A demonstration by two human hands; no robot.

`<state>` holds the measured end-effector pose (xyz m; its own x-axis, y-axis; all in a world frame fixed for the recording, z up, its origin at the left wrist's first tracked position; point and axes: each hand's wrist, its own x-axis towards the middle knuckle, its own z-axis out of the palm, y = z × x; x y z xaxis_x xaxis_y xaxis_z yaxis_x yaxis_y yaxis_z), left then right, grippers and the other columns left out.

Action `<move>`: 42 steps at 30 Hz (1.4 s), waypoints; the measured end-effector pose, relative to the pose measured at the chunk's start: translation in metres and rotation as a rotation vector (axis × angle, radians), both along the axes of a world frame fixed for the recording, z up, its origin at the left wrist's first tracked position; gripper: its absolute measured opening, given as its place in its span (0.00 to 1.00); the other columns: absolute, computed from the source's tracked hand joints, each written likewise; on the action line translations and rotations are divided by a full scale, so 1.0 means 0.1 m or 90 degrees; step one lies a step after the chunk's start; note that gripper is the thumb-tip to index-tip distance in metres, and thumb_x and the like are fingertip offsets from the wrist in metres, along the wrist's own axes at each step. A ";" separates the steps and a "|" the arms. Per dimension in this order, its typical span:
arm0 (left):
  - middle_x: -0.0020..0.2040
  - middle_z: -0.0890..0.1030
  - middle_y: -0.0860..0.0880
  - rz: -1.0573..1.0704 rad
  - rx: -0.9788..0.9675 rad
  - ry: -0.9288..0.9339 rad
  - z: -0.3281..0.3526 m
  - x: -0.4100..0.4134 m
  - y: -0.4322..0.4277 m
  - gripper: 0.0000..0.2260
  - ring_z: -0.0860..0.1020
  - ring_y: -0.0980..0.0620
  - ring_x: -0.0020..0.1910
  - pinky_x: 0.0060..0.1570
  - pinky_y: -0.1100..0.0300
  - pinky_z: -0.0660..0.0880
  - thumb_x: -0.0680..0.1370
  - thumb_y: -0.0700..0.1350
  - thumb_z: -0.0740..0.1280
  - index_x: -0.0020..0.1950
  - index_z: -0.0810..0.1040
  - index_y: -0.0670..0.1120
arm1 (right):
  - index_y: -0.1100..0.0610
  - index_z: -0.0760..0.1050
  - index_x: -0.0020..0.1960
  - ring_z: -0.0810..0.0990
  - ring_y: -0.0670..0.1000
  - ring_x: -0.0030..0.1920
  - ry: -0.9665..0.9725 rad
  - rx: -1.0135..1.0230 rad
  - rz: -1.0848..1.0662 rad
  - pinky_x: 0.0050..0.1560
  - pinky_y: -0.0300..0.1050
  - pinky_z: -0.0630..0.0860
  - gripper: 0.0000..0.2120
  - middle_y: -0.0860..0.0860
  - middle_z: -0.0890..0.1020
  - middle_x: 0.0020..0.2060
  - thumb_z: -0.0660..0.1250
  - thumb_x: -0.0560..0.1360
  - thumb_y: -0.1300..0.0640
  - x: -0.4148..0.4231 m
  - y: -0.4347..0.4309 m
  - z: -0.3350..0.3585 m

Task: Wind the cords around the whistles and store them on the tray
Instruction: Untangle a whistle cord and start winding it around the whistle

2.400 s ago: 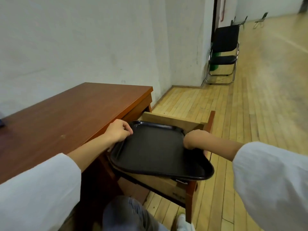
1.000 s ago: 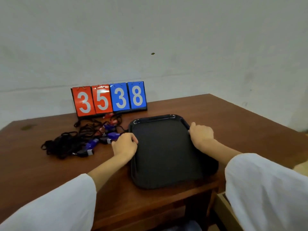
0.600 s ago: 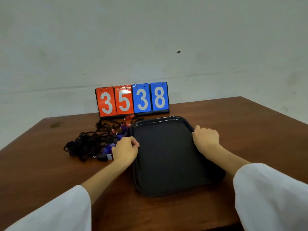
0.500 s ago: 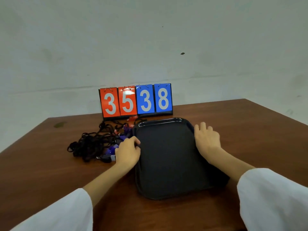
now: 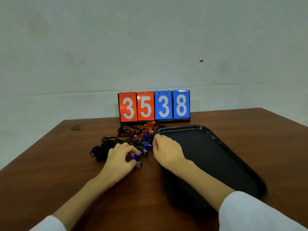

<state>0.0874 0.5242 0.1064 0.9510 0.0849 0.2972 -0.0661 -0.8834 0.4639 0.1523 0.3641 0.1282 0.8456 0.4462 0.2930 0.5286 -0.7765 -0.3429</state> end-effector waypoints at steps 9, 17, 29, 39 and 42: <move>0.37 0.76 0.61 0.026 0.154 -0.141 -0.36 0.03 0.05 0.15 0.74 0.55 0.41 0.42 0.59 0.66 0.69 0.63 0.58 0.44 0.79 0.56 | 0.48 0.75 0.48 0.76 0.43 0.41 0.216 0.144 0.075 0.43 0.39 0.74 0.09 0.43 0.76 0.38 0.59 0.76 0.59 0.14 0.20 -0.02; 0.42 0.69 0.67 0.030 -0.055 -0.253 -0.14 -0.11 -0.02 0.31 0.64 0.71 0.47 0.49 0.64 0.70 0.65 0.39 0.77 0.62 0.68 0.57 | 0.46 0.76 0.51 0.79 0.45 0.45 0.340 0.106 0.151 0.48 0.42 0.77 0.15 0.44 0.79 0.45 0.65 0.71 0.38 -0.14 0.22 0.13; 0.40 0.77 0.62 0.026 -0.158 -0.313 0.14 -0.01 -0.12 0.28 0.75 0.67 0.46 0.46 0.78 0.70 0.71 0.32 0.70 0.55 0.68 0.64 | 0.60 0.76 0.59 0.82 0.53 0.53 0.864 0.944 0.135 0.51 0.48 0.78 0.23 0.56 0.83 0.52 0.69 0.67 0.51 -0.04 0.20 0.23; 0.34 0.79 0.49 -0.145 -0.250 -0.006 1.08 0.77 0.07 0.11 0.73 0.53 0.23 0.26 0.62 0.70 0.77 0.39 0.63 0.55 0.71 0.53 | 0.57 0.70 0.48 0.84 0.53 0.40 0.431 0.947 0.193 0.38 0.47 0.81 0.13 0.53 0.78 0.38 0.56 0.79 0.47 0.33 -0.03 1.11; 0.25 0.70 0.50 -0.135 -0.357 0.006 1.18 0.84 0.26 0.02 0.63 0.56 0.20 0.24 0.63 0.60 0.77 0.39 0.65 0.45 0.75 0.43 | 0.55 0.69 0.45 0.70 0.46 0.24 0.343 0.907 0.146 0.23 0.38 0.70 0.15 0.50 0.73 0.32 0.55 0.79 0.44 0.35 -0.06 1.26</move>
